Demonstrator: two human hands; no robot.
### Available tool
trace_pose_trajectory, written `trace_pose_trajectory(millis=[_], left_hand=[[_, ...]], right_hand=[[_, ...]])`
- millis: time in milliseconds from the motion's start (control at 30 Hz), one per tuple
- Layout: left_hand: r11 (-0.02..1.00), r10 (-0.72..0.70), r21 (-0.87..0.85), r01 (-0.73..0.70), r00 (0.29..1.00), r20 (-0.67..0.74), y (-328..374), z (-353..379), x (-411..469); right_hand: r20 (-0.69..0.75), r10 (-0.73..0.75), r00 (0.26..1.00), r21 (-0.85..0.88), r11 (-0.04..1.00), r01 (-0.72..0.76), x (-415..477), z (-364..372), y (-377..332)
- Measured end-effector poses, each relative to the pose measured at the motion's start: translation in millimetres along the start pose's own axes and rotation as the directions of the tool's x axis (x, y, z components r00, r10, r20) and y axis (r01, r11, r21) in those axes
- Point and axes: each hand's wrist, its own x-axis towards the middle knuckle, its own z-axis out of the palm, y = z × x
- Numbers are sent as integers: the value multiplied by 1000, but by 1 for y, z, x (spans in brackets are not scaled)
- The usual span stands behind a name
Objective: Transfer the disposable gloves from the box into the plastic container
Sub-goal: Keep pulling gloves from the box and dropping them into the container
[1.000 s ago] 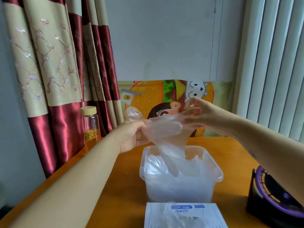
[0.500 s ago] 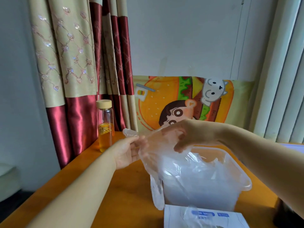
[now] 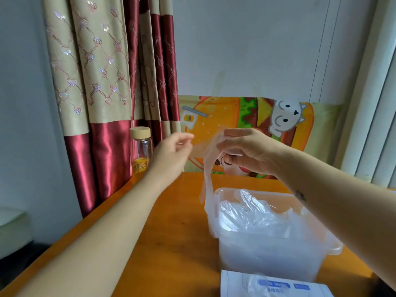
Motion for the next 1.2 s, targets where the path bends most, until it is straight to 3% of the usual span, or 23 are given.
trace_pose_trajectory(millis=[67, 167, 300, 367, 500, 667, 833, 1033, 1200], left_hand=[[992, 7, 125, -29, 985, 173, 9, 18, -4], [960, -17, 268, -85, 933, 360, 13, 45, -14], [881, -222, 450, -143, 715, 663, 12, 83, -25], [818, -295, 537, -206, 652, 698, 15, 100, -28], [689, -378, 636, -348, 576, 725, 15, 127, -31], [598, -506, 656, -460, 418, 754, 12, 156, -32], [504, -600, 685, -527, 356, 716, -1, 168, -26], [393, -665, 700, -596, 342, 664, -20, 178, -32], [529, -639, 696, -486, 311, 703, -19, 172, -29]], right_hand=[[-45, 18, 999, -3, 1000, -18, -3, -12, 6], [-123, 89, 988, -215, 970, -115, -18, -40, 24], [-240, 158, 958, -557, 785, -270, -37, -82, 56], [-254, 174, 952, -706, 639, -305, -45, -98, 66], [-231, 245, 942, -954, 133, -268, -53, -119, 78], [-246, 335, 909, -960, -214, -181, -50, -125, 89], [-288, 420, 860, -887, -456, -75, -41, -121, 97], [-354, 482, 802, -821, -571, -19, -26, -126, 126], [-339, 427, 838, -814, -580, -34, -29, -127, 123]])
